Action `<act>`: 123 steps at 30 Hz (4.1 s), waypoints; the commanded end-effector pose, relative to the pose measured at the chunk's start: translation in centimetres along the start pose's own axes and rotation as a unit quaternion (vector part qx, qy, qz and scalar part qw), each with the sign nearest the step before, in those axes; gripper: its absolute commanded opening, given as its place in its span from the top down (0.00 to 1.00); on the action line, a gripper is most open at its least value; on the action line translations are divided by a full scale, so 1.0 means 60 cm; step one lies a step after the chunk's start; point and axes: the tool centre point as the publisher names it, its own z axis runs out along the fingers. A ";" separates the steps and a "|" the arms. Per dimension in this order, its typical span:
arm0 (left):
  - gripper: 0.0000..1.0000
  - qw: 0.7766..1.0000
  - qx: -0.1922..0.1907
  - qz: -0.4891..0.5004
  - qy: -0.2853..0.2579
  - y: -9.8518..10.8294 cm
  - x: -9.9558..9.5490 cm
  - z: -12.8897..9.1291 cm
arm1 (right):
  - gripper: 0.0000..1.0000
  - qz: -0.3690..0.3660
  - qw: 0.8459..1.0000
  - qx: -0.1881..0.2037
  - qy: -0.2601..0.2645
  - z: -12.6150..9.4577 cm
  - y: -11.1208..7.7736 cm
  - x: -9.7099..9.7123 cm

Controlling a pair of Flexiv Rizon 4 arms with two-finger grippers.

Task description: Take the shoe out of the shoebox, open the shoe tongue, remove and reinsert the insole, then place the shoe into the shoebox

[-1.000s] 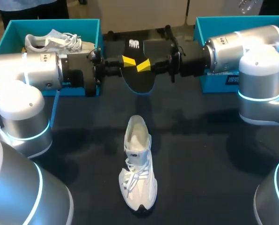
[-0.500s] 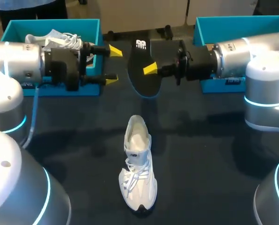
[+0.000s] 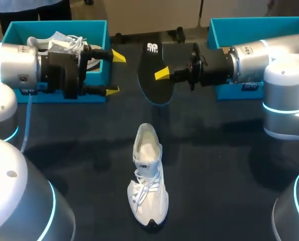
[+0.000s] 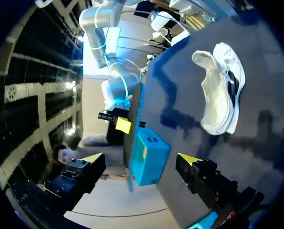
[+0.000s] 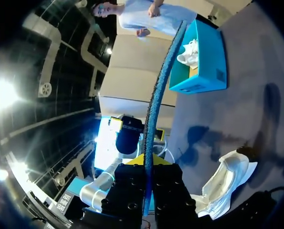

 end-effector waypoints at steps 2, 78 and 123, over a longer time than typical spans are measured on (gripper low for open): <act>0.00 0.988 0.009 -0.115 0.098 -0.004 0.010 -0.029 | 1.00 -0.013 1.000 -0.004 -0.012 -0.009 -0.002 -0.013; 0.00 0.821 -0.182 -0.468 0.272 -0.079 0.216 -0.006 | 1.00 -0.217 0.966 -0.137 -0.007 -0.052 -0.077 -0.107; 0.00 0.741 -0.225 -0.532 0.342 -0.096 0.327 0.051 | 1.00 -0.347 0.928 -0.138 -0.021 0.033 -0.058 -0.181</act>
